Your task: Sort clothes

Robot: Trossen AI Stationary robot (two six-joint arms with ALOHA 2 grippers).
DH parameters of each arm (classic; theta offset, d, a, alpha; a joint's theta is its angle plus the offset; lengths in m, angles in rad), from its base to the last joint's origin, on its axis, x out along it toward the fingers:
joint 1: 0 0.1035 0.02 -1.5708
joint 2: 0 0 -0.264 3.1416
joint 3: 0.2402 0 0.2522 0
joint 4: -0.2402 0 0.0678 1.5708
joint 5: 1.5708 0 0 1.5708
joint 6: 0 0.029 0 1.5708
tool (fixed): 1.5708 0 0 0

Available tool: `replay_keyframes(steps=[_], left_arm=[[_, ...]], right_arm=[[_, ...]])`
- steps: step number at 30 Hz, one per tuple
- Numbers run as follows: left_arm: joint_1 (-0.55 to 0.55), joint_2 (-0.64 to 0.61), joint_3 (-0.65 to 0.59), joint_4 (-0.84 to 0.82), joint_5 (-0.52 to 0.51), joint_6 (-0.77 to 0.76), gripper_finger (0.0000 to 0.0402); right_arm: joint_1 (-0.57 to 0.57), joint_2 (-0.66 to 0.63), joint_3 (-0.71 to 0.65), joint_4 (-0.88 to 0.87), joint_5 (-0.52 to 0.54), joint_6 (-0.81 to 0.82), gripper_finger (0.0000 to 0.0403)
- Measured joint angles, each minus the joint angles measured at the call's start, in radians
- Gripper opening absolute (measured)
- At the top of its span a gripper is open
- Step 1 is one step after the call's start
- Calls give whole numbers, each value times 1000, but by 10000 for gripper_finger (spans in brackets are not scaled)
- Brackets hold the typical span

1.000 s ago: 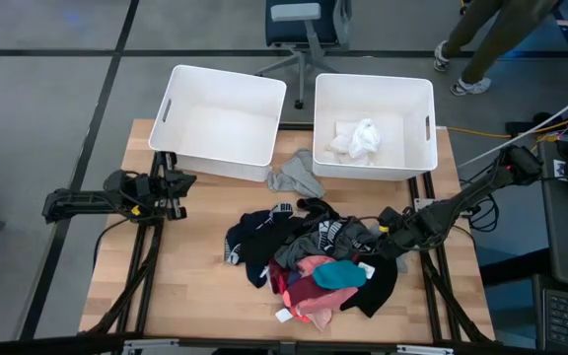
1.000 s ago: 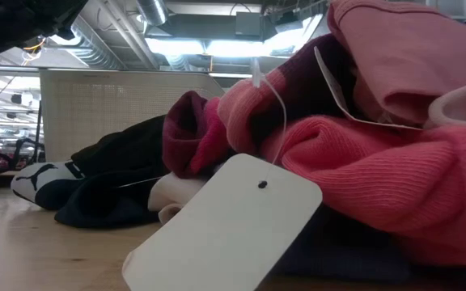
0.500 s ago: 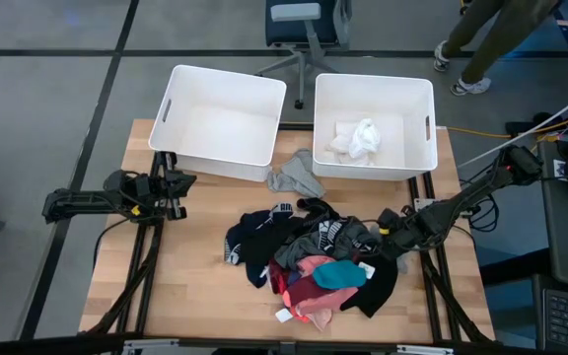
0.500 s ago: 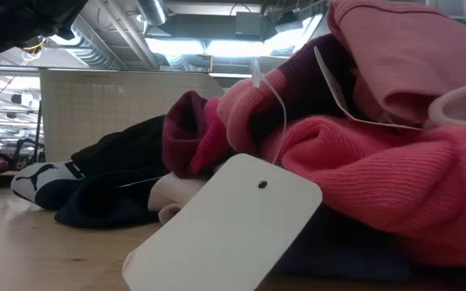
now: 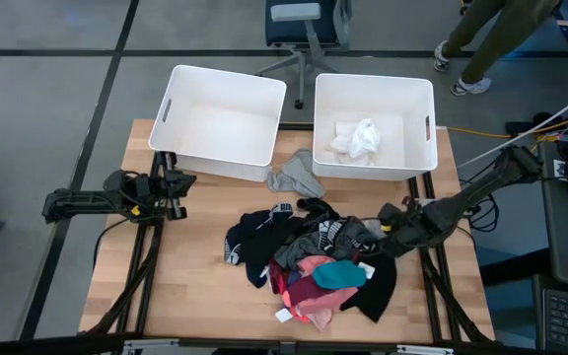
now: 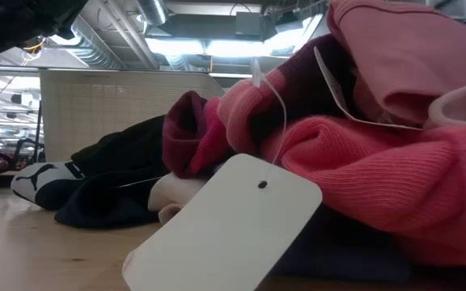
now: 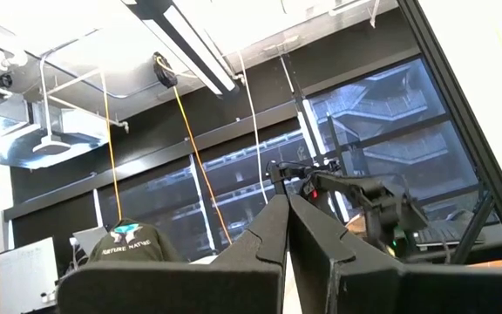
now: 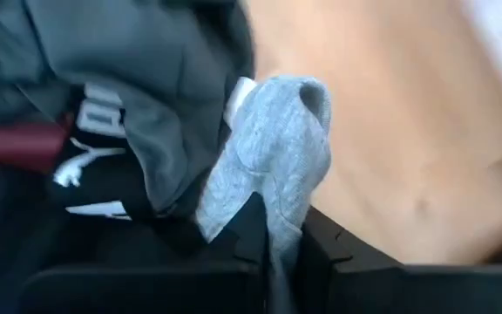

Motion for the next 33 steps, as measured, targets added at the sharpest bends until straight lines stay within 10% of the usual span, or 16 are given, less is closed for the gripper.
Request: replay_keyframes(steps=[16,33], left_arm=[[0,0,0,0,0,0,4],[0,0,0,1,0,0,4]], right_arm=[[0,0,444,-155,419,-268,29],[-165,0,578,95,964,-743,30]])
